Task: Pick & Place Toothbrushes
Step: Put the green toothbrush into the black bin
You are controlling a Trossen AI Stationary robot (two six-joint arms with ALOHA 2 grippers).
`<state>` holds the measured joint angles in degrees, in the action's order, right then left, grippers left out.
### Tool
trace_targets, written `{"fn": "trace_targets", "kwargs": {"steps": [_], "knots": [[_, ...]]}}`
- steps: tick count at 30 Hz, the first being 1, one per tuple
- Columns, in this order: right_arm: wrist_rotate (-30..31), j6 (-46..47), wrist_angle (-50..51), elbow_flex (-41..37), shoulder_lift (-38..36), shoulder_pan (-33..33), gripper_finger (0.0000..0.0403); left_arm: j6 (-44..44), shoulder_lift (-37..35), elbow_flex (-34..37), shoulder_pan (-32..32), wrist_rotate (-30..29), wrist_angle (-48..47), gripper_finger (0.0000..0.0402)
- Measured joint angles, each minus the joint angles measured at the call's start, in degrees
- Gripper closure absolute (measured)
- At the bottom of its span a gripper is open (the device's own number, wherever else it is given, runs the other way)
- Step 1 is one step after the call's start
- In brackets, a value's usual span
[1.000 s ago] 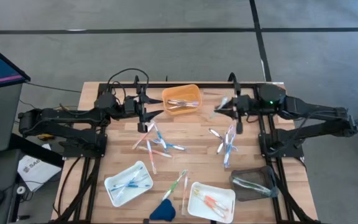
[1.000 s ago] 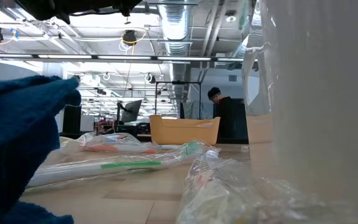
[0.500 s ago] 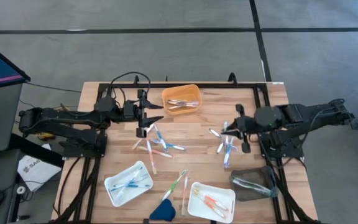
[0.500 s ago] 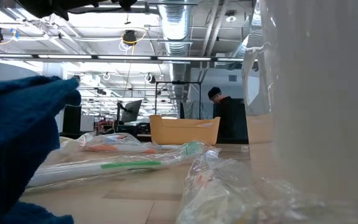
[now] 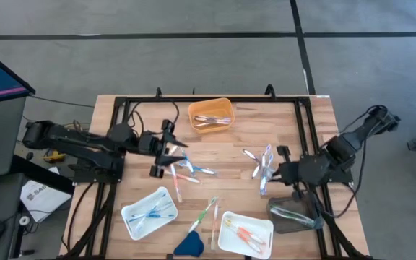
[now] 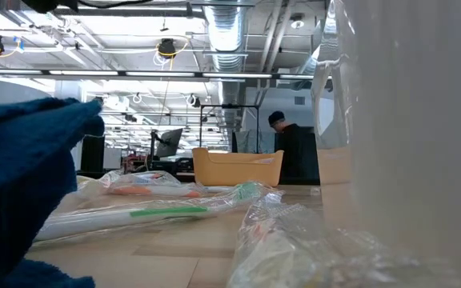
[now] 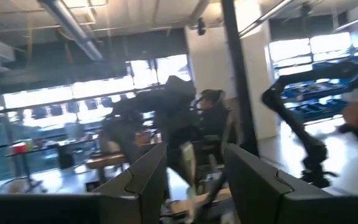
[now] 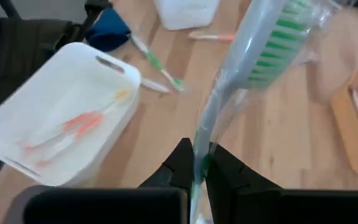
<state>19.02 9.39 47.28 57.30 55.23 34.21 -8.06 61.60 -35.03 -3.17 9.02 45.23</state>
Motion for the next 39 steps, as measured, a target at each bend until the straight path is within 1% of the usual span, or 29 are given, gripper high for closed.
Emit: {"fn": "trace_targets", "kwargs": {"steps": [4, 7, 11, 14, 16, 18, 21, 23, 27, 33, 35, 39], "knots": [[4.4, 6.5, 5.6, 2.9, 4.4, 7.8, 0.0387, 1.8, 0.1, 0.0, -4.2, 0.0, 0.4, 0.0247], [7.5, 11.8, 10.1, 6.8, 9.0, 12.8, 0.0387, 2.8, 0.7, 0.0, -7.8, -0.1, 0.5, 0.0247], [10.1, 20.6, 19.3, 12.8, 16.1, 18.6, 0.0387, 2.8, 3.4, 0.0, -13.4, 0.0, 2.9, 0.0247], [11.5, 29.9, 27.8, 16.4, 20.9, 21.3, 0.0387, 2.8, 6.6, 0.0, -17.1, -0.2, 5.9, 0.0247], [10.7, 37.1, 33.3, 17.7, 23.4, 22.2, 0.0387, 2.8, 9.0, 0.0, -19.6, -1.8, 8.6, 0.0247], [7.5, 42.9, 37.3, 17.9, 25.2, 23.0, 0.0387, 2.8, 11.4, -0.2, -21.3, -3.5, 11.9, 0.0247], [2.2, 47.5, 37.6, 17.9, 27.5, 25.3, 0.0387, 2.6, 13.8, -1.6, -23.3, -4.5, 12.9, 0.0247], [1.1, 48.2, 36.0, 17.9, 28.7, 27.3, 0.0387, 2.0, 14.7, -2.8, -23.7, -4.6, 13.2, 0.0247], [1.0, 47.3, 34.1, 17.9, 30.9, 30.4, 0.0387, 0.4, 15.3, -3.8, -23.4, -4.7, 13.2, 0.0247], [0.9, 47.1, 34.3, 17.9, 34.4, 31.4, 0.0375, 0.6, 15.3, -3.8, -22.8, -4.7, 13.1, 0.0247], [0.5, 44.4, 34.5, 17.9, 35.6, 31.3, 0.0377, 0.6, 15.3, -3.8, -22.8, -4.7, 13.1, 0.0247], [-0.5, 36.0, 34.5, 17.9, 38.3, 31.3, 0.0386, 0.6, 15.3, -3.8, -22.8, -4.7, 13.0, 0.0247]]}}
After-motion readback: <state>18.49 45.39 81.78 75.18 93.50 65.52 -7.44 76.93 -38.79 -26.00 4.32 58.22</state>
